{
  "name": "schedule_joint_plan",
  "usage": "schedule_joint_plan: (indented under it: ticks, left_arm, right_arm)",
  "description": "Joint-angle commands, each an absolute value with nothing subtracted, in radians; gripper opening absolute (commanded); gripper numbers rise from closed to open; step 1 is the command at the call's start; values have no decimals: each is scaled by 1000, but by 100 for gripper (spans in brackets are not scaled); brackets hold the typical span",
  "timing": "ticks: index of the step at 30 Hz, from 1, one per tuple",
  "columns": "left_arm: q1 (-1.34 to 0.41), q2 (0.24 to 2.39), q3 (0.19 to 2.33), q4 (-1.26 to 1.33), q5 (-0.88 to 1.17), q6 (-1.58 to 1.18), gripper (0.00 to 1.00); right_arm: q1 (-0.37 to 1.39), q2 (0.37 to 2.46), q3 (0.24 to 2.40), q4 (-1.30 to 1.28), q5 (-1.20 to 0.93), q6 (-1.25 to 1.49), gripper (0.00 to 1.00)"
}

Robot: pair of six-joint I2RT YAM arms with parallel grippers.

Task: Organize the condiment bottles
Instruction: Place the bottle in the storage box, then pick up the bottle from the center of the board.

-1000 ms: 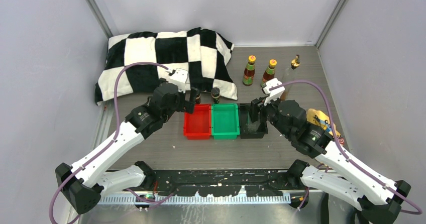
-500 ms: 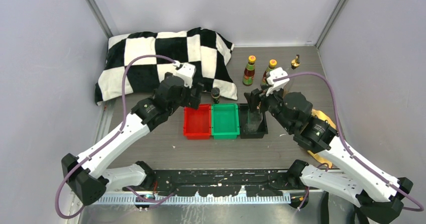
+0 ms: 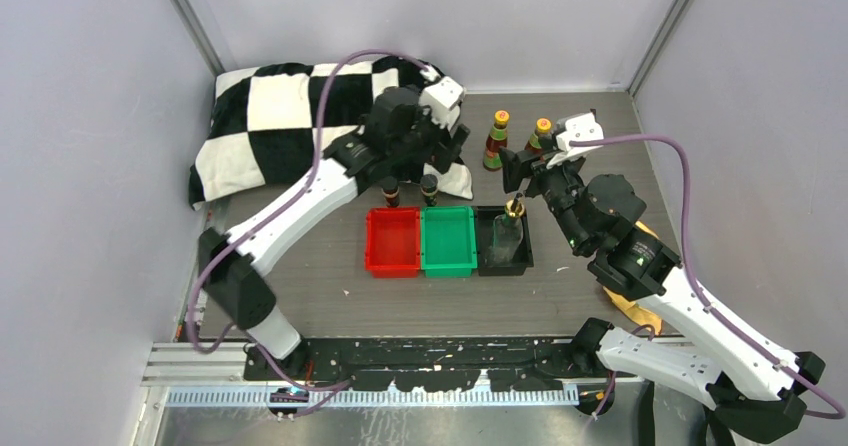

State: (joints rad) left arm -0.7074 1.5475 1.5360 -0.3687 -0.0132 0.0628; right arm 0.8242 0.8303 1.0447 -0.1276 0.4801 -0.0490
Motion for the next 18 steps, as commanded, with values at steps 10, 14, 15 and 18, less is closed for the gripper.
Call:
schedule_joint_plan:
  ticks: [10, 14, 15, 18]
  left_arm:
    - [-594, 2065, 2011, -271, 406, 91, 89]
    - [-569, 2129, 2063, -200, 468, 67, 89]
    - [-565, 2138, 2064, -181, 485, 58, 90]
    - [-557, 2176, 2091, -153, 545, 32, 90]
  right_arm:
    - [830, 827, 964, 89, 640, -135, 75]
    - [832, 852, 968, 101, 643, -156, 75]
    - [831, 857, 969, 107, 644, -162, 75]
    - [831, 876, 970, 122, 651, -181, 76]
